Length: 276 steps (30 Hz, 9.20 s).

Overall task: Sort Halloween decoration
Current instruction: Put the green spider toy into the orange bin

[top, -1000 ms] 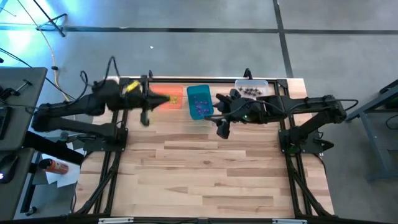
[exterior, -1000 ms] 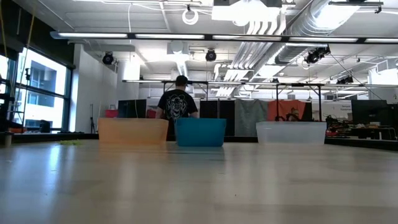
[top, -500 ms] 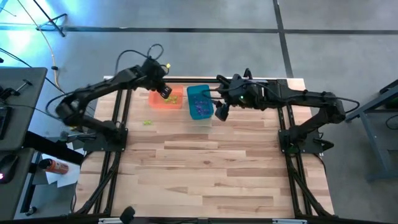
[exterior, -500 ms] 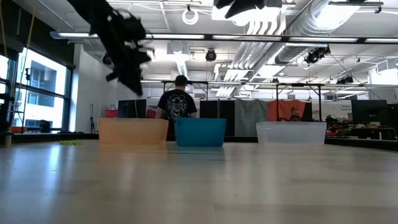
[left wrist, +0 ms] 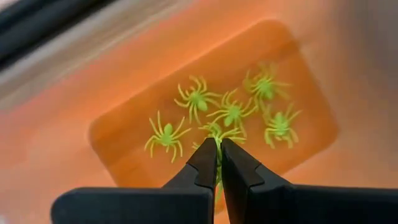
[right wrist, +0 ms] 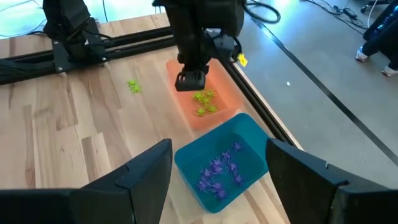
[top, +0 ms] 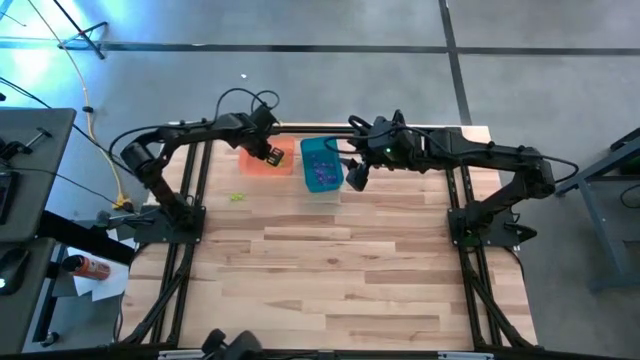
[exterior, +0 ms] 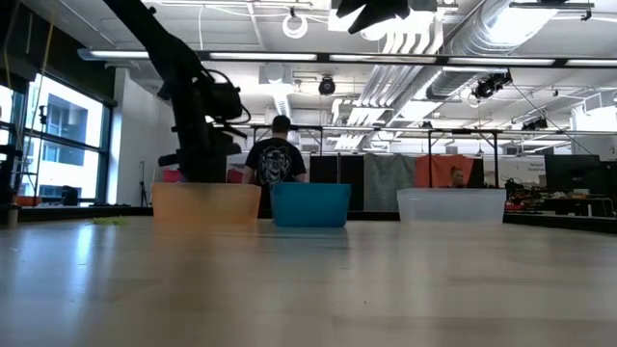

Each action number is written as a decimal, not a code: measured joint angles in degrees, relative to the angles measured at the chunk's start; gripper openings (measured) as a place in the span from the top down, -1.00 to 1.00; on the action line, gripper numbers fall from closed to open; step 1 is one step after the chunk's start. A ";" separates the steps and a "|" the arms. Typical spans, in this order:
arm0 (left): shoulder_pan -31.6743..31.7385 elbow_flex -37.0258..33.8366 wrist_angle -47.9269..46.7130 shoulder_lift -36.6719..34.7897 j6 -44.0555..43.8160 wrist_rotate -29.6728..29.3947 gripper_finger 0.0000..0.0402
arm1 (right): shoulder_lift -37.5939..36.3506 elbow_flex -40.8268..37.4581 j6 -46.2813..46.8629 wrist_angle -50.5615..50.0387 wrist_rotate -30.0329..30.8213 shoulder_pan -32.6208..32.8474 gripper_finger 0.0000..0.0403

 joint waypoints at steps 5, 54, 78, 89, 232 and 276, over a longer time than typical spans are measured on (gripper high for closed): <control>0.01 0.00 -0.57 3.18 0.00 0.27 0.98 | 0.06 0.00 0.02 0.00 -0.01 0.00 -0.27; -13.64 2.25 -32.60 -30.85 -19.87 -4.21 0.02 | 0.39 0.00 -3.48 3.94 -2.52 -1.12 -0.27; -15.77 -24.11 -6.58 -22.67 -16.28 -1.05 0.19 | 0.39 0.00 -3.18 4.55 -2.54 -1.86 -0.27; -15.76 -24.11 -7.33 -22.41 -17.49 -3.95 0.27 | 0.42 0.00 -2.35 4.50 -2.53 -1.86 -0.27; -8.55 -30.26 0.27 -25.55 -4.99 3.91 0.99 | 2.69 0.02 1.53 2.71 -2.98 -1.81 -0.27; -23.86 -10.88 47.95 -39.47 7.11 26.49 1.00 | 2.69 0.02 -6.59 9.86 -16.66 -2.01 -0.27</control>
